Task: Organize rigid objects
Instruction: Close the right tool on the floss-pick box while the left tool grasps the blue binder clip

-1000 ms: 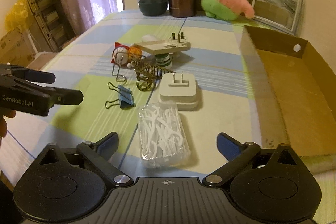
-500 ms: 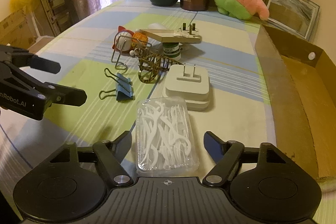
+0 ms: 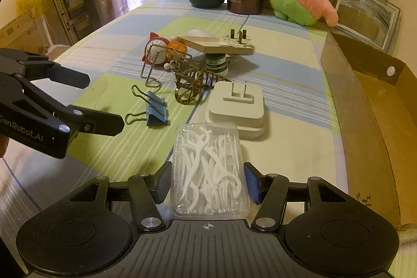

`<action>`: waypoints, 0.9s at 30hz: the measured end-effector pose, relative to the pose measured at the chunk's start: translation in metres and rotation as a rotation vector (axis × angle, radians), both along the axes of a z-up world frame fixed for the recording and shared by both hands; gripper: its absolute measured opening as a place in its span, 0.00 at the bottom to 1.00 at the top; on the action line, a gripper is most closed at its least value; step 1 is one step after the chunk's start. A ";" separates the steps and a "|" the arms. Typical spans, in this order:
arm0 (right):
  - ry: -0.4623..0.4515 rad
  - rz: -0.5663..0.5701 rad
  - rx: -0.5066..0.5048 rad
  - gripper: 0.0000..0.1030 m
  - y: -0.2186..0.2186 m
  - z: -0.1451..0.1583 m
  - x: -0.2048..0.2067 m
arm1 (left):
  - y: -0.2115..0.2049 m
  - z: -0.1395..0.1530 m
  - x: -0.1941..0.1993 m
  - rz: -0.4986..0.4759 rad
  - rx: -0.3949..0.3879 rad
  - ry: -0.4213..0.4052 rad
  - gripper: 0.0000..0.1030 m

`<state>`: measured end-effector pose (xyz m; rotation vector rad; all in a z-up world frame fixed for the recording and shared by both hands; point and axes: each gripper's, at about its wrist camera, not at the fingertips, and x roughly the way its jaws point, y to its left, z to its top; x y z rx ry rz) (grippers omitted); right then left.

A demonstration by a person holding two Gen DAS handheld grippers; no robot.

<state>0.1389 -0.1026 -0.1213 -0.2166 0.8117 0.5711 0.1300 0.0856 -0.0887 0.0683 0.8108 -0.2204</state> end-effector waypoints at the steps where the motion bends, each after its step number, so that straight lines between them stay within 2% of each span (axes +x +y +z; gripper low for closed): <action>1: -0.003 -0.004 0.002 0.52 -0.001 0.001 -0.001 | -0.001 0.000 0.001 -0.008 0.004 0.000 0.93; 6: -0.030 -0.026 0.023 0.52 -0.009 0.012 -0.003 | -0.007 -0.003 0.007 -0.046 0.024 -0.009 0.87; 11: -0.040 -0.054 0.027 0.52 -0.018 0.018 -0.002 | -0.018 -0.007 0.017 -0.115 0.086 -0.022 0.86; 14: -0.040 -0.072 0.026 0.52 -0.024 0.020 -0.002 | -0.027 -0.012 0.023 -0.178 0.145 -0.020 0.80; 17: -0.036 -0.083 0.029 0.52 -0.028 0.021 -0.003 | -0.033 -0.017 0.029 -0.231 0.172 -0.011 0.74; 22: -0.038 -0.089 0.028 0.52 -0.029 0.022 -0.004 | -0.031 -0.024 0.040 -0.246 0.172 -0.008 0.60; 27: -0.045 -0.103 0.027 0.52 -0.032 0.023 -0.004 | -0.026 -0.026 0.048 -0.255 0.151 0.007 0.51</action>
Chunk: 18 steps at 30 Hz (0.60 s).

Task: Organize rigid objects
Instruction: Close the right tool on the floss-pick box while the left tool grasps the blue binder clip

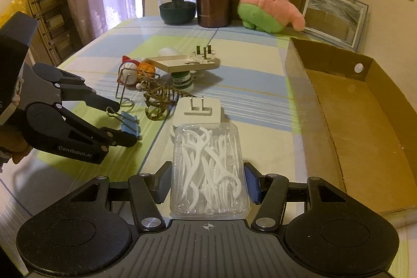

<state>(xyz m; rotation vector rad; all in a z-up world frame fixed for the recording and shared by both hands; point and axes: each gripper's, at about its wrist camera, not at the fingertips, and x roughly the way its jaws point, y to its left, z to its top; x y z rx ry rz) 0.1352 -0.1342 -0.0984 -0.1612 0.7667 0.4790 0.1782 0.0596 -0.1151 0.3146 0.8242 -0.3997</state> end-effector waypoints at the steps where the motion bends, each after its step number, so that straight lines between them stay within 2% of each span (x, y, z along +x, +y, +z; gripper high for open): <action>1: 0.000 -0.003 0.000 0.52 0.000 0.000 0.000 | 0.000 0.000 0.001 -0.001 -0.005 0.001 0.49; 7: 0.002 -0.006 -0.001 0.52 -0.002 0.000 0.000 | -0.002 0.001 0.001 -0.014 -0.008 0.005 0.35; 18: 0.004 -0.028 0.026 0.52 -0.007 0.006 -0.003 | 0.000 0.013 -0.008 0.104 -0.066 0.049 0.34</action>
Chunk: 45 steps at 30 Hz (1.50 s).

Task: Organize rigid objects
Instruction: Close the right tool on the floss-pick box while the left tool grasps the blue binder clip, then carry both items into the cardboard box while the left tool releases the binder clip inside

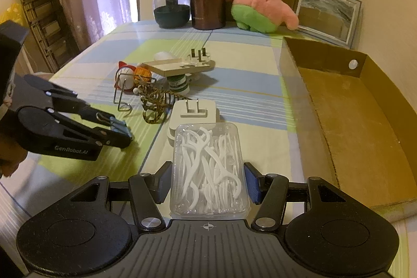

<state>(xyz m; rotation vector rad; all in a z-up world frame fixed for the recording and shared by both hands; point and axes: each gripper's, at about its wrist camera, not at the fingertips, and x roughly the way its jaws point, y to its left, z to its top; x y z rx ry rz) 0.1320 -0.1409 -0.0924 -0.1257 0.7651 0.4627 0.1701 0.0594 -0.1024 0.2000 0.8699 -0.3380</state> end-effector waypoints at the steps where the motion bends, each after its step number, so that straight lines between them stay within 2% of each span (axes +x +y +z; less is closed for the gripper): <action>1: -0.002 -0.003 0.003 0.52 -0.001 0.002 -0.001 | -0.001 0.002 -0.002 0.010 -0.002 0.000 0.34; 4: -0.004 -0.012 0.016 0.52 -0.006 0.009 -0.002 | -0.008 0.010 -0.008 0.051 0.003 -0.008 0.34; 9: -0.014 -0.037 0.035 0.52 -0.017 0.023 -0.008 | -0.023 0.031 -0.024 0.154 -0.032 -0.027 0.34; 17: -0.041 -0.116 0.061 0.52 -0.058 0.051 -0.022 | -0.065 0.066 -0.050 0.236 -0.102 -0.062 0.34; 28: -0.018 -0.273 0.031 0.52 -0.138 0.075 -0.022 | -0.147 0.096 -0.057 0.207 -0.151 -0.085 0.34; 36: -0.023 -0.312 0.012 0.52 -0.184 0.093 -0.015 | -0.195 0.104 -0.051 0.172 -0.178 -0.076 0.34; 45: -0.005 -0.321 0.014 0.52 -0.211 0.098 0.008 | -0.225 0.105 -0.037 0.159 -0.193 -0.054 0.34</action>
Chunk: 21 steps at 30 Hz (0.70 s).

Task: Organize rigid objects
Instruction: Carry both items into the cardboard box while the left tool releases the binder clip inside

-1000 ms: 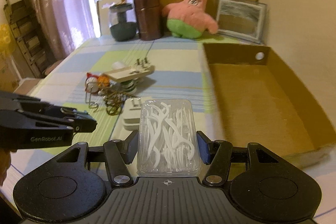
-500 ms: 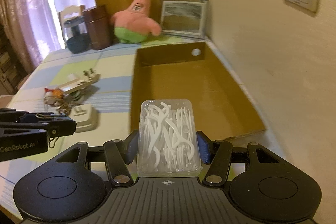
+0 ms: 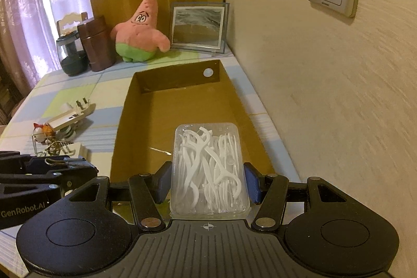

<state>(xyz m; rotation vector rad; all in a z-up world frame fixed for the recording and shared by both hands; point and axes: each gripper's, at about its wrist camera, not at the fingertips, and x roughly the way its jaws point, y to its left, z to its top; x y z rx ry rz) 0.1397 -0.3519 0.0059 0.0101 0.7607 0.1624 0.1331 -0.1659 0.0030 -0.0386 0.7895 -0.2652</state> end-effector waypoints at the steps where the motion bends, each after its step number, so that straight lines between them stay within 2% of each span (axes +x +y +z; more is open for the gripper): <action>1: 0.002 0.004 -0.001 0.52 -0.002 0.000 0.003 | -0.002 -0.001 0.002 0.001 -0.002 0.003 0.34; 21: 0.099 0.065 -0.005 0.52 -0.027 -0.020 0.058 | -0.028 -0.023 0.045 0.030 -0.018 0.071 0.34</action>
